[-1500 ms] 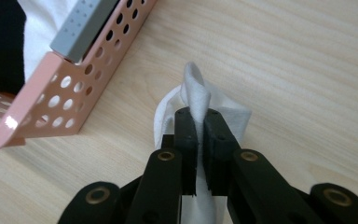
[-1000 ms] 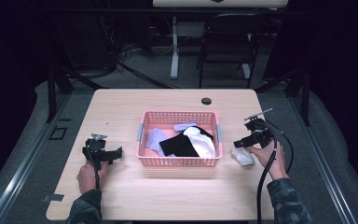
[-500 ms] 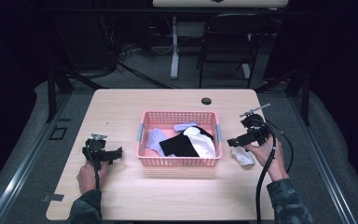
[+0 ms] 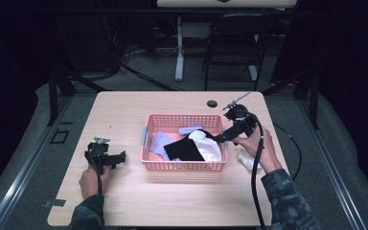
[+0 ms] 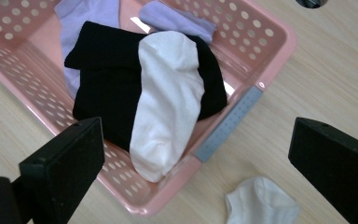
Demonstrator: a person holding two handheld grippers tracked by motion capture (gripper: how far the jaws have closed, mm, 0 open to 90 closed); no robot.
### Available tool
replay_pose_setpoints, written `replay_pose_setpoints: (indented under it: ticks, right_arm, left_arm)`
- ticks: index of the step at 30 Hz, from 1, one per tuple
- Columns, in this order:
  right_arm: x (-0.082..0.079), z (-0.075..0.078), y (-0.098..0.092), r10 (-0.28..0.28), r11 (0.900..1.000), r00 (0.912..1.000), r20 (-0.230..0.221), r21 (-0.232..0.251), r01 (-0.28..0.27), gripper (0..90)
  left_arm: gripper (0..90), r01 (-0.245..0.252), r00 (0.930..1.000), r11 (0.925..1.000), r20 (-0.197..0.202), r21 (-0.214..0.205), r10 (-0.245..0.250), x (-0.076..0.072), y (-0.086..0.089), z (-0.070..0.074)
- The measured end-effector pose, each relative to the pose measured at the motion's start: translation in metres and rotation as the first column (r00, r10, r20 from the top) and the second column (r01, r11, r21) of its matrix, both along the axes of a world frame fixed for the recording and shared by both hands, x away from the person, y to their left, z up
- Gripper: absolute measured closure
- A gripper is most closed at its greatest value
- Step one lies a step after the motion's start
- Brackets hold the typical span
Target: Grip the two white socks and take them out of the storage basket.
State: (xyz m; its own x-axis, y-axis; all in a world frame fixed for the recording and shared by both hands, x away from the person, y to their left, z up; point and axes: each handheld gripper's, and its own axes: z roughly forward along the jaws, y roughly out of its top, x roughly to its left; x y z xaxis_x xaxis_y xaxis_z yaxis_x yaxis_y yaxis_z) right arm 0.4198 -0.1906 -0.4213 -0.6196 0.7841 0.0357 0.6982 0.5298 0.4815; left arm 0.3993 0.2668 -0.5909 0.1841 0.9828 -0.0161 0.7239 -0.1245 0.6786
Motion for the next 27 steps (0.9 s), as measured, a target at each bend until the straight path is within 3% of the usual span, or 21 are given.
replay_pose_setpoints:
  ticks: [3, 10, 13, 19, 27]
  right_arm:
    - [0.006, -0.003, 0.01, 0.015, 0.9998, 0.9998, -0.01, -0.014, -0.016, 3.2]
    - [0.021, -0.019, 0.027, 0.058, 0.998, 0.9972, -0.047, -0.022, -0.06, 16.1]
    - [0.029, -0.031, 0.036, 0.074, 0.9966, 0.9949, -0.069, -0.03, -0.076, 25.8]
    - [0.035, -0.042, 0.047, 0.079, 0.9961, 0.9932, -0.086, -0.034, -0.082, 34.1]
    - [0.045, -0.063, 0.062, 0.092, 0.9914, 0.9877, -0.126, -0.081, -0.103, 44.3]
  left_arm:
    - [0.6, 0.0, 1.0, 1.0, 0.0, 0.0, 0.0, 0.0, 0.0, 0.0]
    - [0.6, 0.0, 1.0, 1.0, 0.0, 0.0, 0.0, 0.0, 0.0, 0.0]
    - [0.6, 0.0, 1.0, 1.0, 0.0, 0.0, 0.0, 0.0, 0.0, 0.0]
    - [0.7, 0.0, 1.0, 1.0, 0.0, 0.0, 0.0, 0.0, 0.0, 0.0]
    - [0.6, 0.0, 1.0, 1.0, 0.0, 0.0, 0.0, 0.0, 0.0, 0.0]
